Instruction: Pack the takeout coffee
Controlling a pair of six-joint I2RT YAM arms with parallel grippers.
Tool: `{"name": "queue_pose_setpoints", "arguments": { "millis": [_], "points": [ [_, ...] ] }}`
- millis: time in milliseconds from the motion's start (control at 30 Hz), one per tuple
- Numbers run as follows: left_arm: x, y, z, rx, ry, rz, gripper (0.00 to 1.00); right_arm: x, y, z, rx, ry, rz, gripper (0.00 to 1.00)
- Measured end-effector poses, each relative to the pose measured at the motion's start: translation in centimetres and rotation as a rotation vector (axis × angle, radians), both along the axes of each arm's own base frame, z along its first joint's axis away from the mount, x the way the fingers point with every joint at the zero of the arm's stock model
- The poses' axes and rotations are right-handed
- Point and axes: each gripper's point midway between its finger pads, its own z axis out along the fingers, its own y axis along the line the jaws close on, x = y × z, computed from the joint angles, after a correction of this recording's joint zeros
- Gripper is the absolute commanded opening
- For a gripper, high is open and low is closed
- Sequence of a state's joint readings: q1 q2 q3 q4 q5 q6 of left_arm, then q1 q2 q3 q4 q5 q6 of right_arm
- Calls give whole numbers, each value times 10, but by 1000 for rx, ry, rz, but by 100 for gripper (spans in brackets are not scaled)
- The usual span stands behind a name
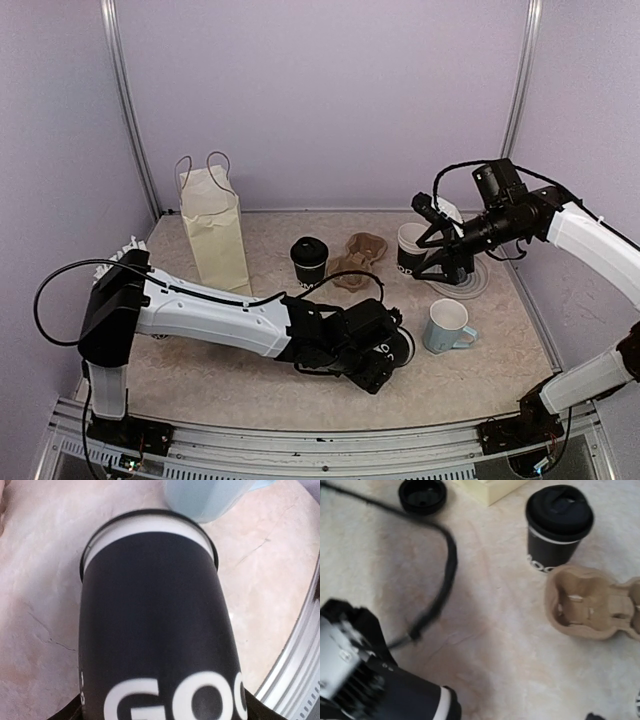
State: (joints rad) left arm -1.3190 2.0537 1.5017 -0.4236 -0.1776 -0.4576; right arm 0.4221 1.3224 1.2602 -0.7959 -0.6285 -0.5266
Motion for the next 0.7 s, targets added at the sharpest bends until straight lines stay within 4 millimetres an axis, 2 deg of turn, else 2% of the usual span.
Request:
{"name": "queue_pose_setpoints", "arguments": {
  "millis": [100, 200, 433, 567, 633, 700],
  "points": [
    [3, -3, 26, -63, -51, -29, 72, -7, 1, -5, 4, 24, 25, 90],
    [9, -3, 41, -113, -84, -40, 69, -11, 3, -5, 16, 36, 48, 89],
    [27, 12, 27, -115, -94, -34, 68, -15, 6, -7, 29, 58, 75, 91],
    [24, 24, 20, -144, -117, -44, 67, -18, 7, -7, 39, 83, 79, 95],
    [22, 32, 27, -188, -141, -48, 67, -20, 9, -4, 57, 101, 81, 95],
    [20, 41, 45, -276, -190, -53, 67, -22, 11, -1, 77, 131, 86, 96]
  ]
}}
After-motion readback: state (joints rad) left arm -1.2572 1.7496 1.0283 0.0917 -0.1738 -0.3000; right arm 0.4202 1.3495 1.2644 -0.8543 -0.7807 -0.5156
